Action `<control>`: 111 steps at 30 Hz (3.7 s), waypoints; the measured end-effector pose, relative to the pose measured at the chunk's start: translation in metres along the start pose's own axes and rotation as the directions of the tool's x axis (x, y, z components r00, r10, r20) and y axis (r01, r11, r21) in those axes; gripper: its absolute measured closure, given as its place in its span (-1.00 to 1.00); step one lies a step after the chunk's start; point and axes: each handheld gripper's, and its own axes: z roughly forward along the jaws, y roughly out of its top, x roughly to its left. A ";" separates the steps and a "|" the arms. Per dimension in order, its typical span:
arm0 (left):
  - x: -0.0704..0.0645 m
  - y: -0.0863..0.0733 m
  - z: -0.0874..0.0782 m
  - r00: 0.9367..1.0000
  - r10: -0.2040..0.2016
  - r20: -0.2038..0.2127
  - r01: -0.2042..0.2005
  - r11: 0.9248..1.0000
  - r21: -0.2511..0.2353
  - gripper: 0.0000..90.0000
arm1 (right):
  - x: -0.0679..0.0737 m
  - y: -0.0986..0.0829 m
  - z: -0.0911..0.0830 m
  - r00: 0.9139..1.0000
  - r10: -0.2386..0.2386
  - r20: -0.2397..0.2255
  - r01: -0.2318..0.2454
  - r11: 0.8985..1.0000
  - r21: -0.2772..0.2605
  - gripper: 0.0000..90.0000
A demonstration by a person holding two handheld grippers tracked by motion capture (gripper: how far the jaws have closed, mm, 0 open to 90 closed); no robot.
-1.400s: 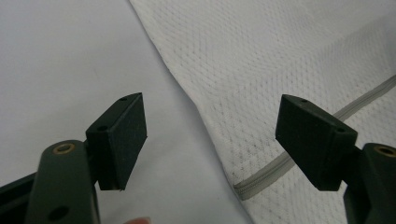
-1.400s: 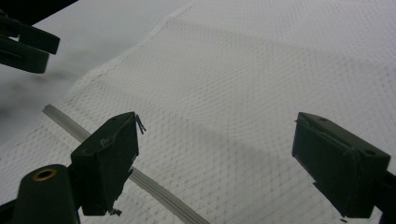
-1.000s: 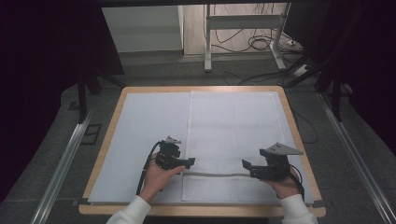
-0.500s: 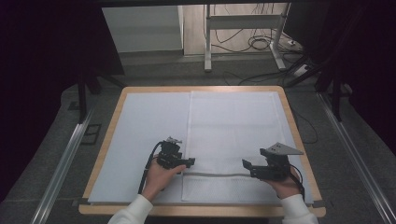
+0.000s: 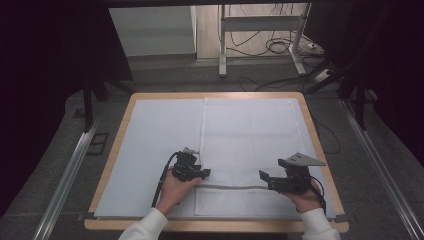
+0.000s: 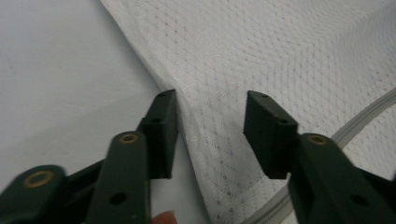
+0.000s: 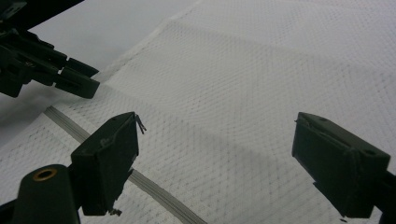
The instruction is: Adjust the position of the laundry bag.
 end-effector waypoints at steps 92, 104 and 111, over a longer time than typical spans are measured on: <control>0.014 0.000 -0.009 0.998 -0.031 0.055 0.034 0.998 -0.048 0.99 | -0.119 -0.011 -0.007 0.939 0.190 0.288 -0.275 0.916 0.292 -0.08; 0.013 0.000 -0.009 0.998 -0.032 0.052 0.034 0.998 -0.047 0.99 | -0.115 -0.014 -0.002 0.948 0.153 0.278 -0.245 0.911 0.332 0.06; 0.013 0.000 -0.010 0.998 -0.029 0.050 0.032 0.998 -0.049 0.99 | -0.113 -0.014 -0.001 0.954 0.126 0.273 -0.221 0.910 0.351 0.30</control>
